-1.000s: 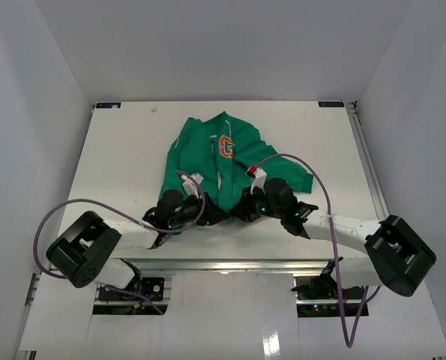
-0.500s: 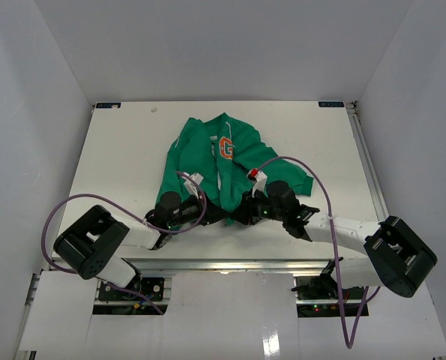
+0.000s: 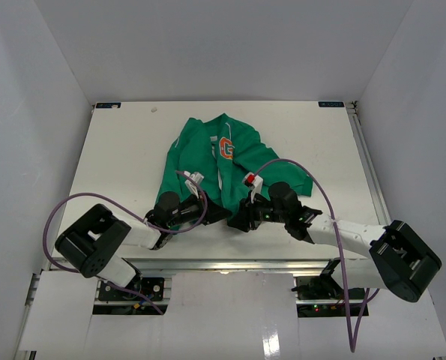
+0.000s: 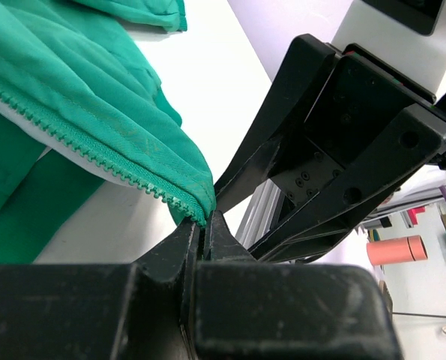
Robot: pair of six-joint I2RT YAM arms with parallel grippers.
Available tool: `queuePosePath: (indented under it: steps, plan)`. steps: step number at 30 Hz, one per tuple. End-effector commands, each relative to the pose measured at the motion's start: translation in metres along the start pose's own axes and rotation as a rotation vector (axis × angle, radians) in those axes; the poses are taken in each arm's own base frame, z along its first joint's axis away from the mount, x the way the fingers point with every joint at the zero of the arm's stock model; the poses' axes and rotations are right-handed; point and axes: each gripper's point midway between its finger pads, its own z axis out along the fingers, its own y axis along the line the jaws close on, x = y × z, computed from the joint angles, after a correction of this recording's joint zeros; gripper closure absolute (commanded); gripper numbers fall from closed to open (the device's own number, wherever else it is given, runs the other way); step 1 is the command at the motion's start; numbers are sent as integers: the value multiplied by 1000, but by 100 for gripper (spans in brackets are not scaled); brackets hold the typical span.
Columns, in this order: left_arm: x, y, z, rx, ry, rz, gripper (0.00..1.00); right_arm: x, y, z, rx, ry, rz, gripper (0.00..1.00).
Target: Zip up the jacket
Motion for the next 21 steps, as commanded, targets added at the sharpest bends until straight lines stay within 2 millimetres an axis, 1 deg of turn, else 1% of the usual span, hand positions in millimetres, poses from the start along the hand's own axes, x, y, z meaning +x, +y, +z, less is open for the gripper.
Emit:
queuePosePath:
  steps: [1,7,11,18,21]
  plan:
    - [0,-14,0,80,4,34,100,-13,10,-1,-48,-42,-64,56]
    - [2,-14,1,88,16,34,100,-10,4,2,-28,-33,-60,61]
    - [2,-13,1,84,17,39,100,-10,3,1,-19,-40,-60,63]
    - [4,-13,1,90,24,52,100,-12,1,-3,2,-59,-65,72]
    - [4,-14,1,95,28,50,100,-11,1,-3,1,-56,-64,72]
